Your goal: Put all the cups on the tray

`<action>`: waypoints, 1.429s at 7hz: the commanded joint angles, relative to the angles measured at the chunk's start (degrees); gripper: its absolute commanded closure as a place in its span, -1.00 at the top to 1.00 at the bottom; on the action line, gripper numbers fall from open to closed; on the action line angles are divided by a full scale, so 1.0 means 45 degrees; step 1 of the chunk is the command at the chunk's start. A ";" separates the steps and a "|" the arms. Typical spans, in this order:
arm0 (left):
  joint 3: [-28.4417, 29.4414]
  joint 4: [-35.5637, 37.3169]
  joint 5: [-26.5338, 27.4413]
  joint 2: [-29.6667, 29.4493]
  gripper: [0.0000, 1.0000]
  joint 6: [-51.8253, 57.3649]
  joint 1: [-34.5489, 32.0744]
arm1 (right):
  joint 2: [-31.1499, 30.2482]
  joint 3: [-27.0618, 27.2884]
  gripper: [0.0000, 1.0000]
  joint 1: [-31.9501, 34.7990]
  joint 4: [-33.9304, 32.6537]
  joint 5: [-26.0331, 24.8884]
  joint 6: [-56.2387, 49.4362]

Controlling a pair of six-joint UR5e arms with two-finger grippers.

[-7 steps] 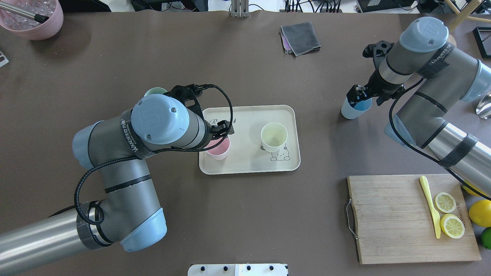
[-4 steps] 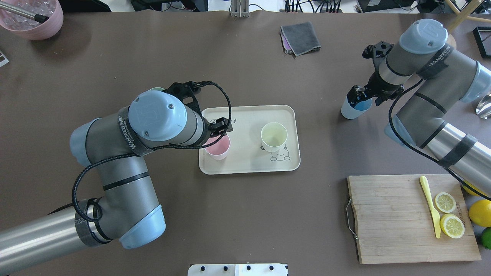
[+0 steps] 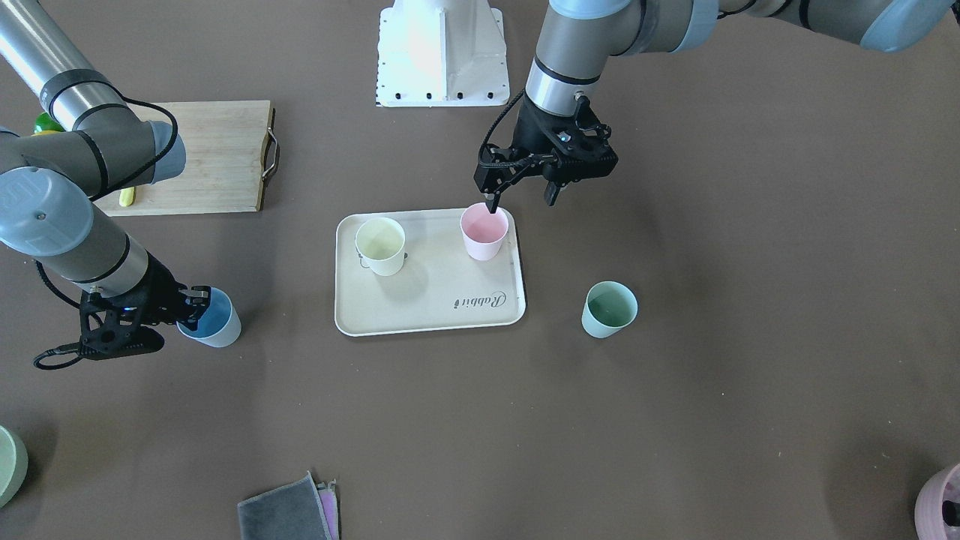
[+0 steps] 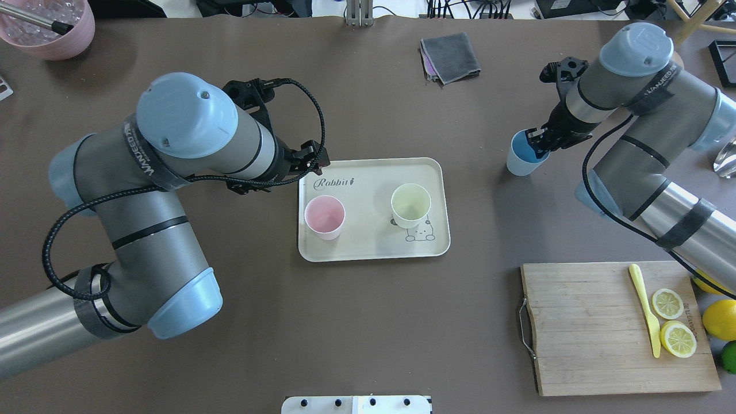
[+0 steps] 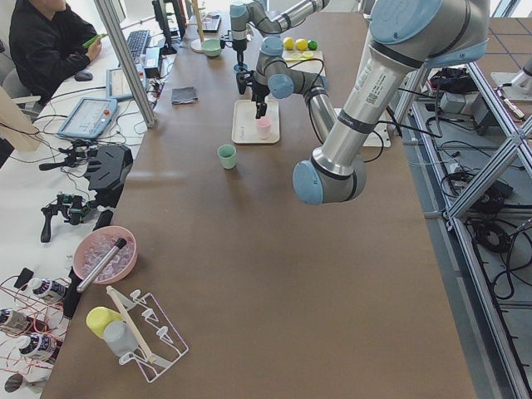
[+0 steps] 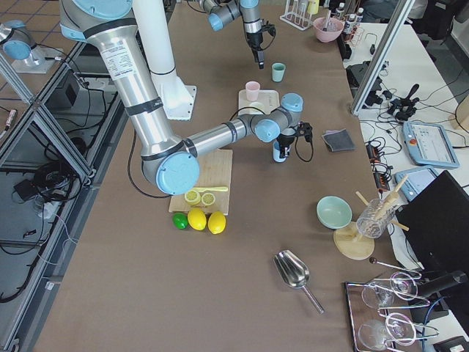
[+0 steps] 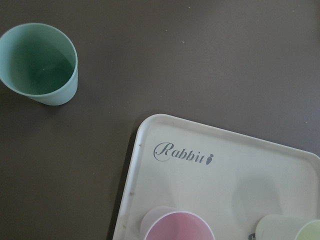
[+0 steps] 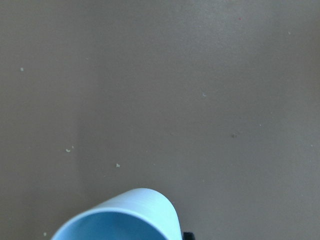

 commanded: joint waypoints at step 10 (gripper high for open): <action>0.4190 -0.3468 -0.0839 0.1463 0.11 0.5524 -0.2091 | 0.2370 0.1513 -1.00 -0.0508 -0.2380 0.0663 0.2118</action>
